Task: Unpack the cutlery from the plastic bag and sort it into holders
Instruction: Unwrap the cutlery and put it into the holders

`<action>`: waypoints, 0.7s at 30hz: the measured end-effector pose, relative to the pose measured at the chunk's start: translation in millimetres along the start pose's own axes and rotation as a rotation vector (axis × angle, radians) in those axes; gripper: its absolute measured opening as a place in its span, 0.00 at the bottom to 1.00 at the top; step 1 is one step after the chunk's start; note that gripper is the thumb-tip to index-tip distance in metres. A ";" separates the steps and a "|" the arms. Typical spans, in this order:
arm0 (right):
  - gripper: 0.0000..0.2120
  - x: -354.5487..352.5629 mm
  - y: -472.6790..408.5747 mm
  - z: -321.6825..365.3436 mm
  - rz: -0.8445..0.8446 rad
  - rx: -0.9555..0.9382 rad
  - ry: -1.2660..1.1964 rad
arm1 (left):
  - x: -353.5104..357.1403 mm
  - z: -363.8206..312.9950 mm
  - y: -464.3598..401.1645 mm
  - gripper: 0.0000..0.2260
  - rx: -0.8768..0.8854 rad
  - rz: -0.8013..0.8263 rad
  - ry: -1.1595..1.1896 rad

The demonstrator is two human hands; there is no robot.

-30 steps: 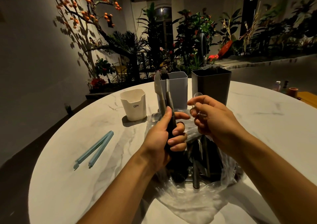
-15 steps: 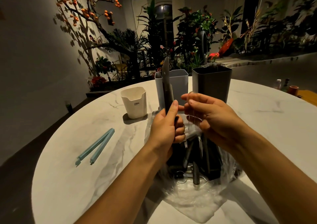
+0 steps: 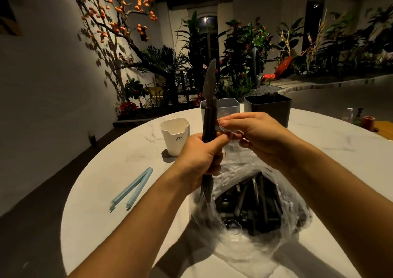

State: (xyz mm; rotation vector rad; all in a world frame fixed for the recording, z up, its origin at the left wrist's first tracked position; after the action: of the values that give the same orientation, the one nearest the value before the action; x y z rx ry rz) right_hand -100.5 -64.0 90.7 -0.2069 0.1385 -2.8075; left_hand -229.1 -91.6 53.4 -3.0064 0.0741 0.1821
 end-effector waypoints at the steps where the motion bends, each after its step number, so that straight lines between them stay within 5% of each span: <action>1: 0.05 0.8 -0.9 3.0 0.000 -0.013 0.021 | -2.7 -1.0 0.1 0.07 -0.002 -0.010 -0.019; 21: 0.02 75.5 -78.8 40.3 0.090 -0.396 0.677 | -107.7 -28.8 -33.4 0.02 0.091 -0.447 -0.221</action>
State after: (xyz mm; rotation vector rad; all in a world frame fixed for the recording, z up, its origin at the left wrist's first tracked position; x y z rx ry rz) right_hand -189.3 -16.9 149.3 0.6521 0.8293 -2.6118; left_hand -330.7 -57.8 99.2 -2.7996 -0.5852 0.4438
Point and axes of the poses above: each hand's wrist, its own y-axis away from the middle knuckle, its own x-axis out of the palm, z = x × y, the point moved 4 cm from there along -y, towards the middle knuckle, and after that the axes turned 11 degrees about -y, right-handed, at the moved point
